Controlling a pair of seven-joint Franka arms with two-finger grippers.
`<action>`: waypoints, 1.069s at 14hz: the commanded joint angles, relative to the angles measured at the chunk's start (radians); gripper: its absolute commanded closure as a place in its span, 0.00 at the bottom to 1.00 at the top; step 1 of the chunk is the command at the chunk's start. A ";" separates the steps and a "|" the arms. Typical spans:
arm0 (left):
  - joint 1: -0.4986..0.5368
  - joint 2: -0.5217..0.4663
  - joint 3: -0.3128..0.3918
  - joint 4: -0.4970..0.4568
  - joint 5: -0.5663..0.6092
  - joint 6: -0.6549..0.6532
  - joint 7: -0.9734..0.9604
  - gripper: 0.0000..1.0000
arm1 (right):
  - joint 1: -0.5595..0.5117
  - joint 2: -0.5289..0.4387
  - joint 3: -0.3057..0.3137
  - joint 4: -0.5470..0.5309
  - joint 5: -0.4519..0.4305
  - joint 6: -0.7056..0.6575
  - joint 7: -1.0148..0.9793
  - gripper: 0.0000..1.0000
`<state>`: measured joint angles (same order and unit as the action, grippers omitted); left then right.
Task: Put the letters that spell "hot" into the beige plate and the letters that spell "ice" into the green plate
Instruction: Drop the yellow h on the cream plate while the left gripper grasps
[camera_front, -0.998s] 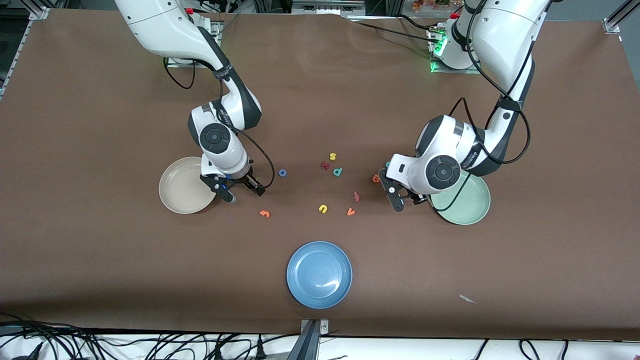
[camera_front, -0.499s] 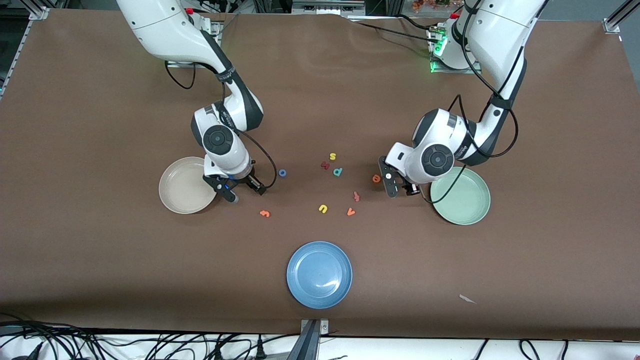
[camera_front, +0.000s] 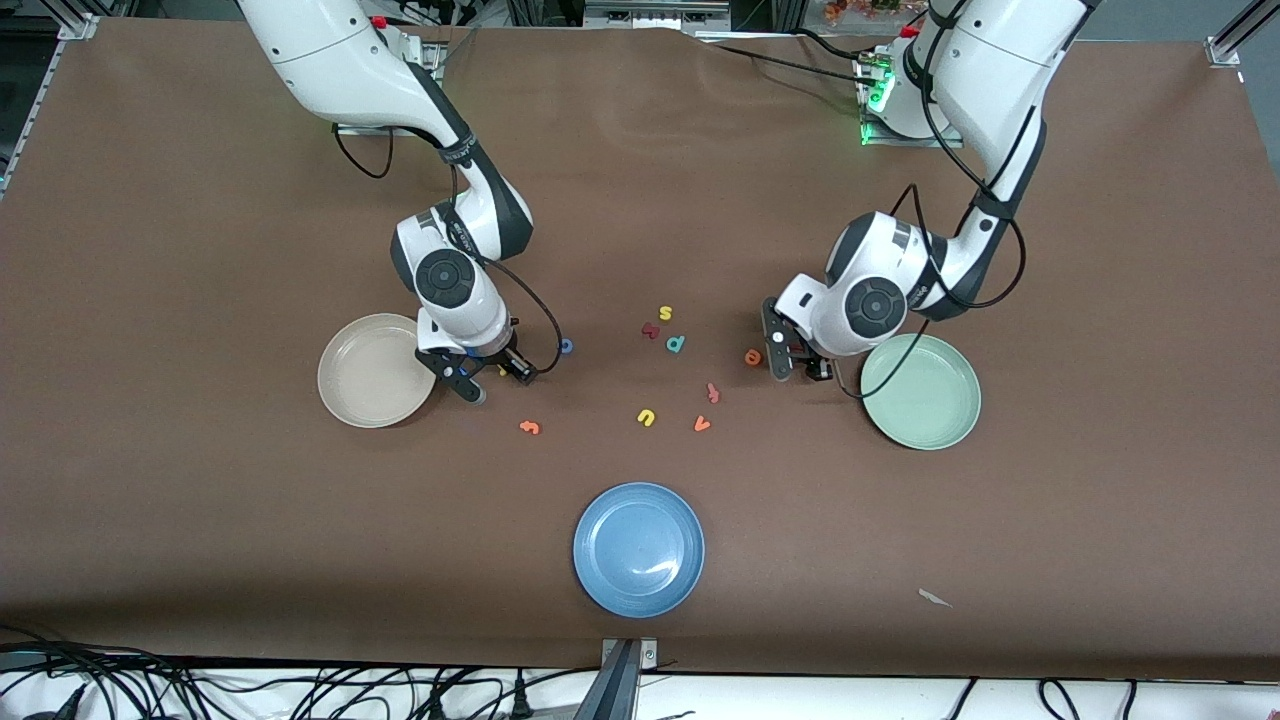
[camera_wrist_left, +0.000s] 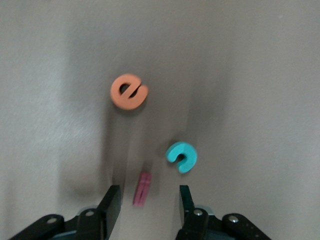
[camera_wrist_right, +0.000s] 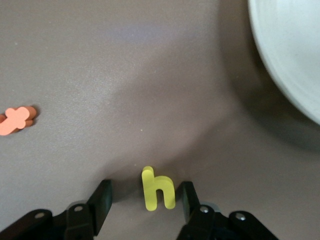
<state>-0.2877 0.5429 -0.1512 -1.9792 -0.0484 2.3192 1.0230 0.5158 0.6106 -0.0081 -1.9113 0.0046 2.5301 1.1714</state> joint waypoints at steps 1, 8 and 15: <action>0.007 -0.041 -0.010 -0.038 -0.008 0.014 0.029 0.52 | 0.000 0.004 0.007 -0.011 0.009 0.019 -0.006 0.50; 0.010 -0.017 -0.010 -0.070 -0.008 0.115 0.029 0.68 | 0.001 0.012 0.007 -0.011 0.009 0.036 -0.009 0.76; 0.008 -0.018 -0.008 -0.059 -0.007 0.120 0.031 0.69 | -0.005 -0.078 -0.007 0.041 0.011 -0.149 -0.135 0.85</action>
<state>-0.2858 0.5345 -0.1564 -2.0267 -0.0484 2.4249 1.0272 0.5161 0.5959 -0.0072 -1.8855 0.0045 2.4948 1.1253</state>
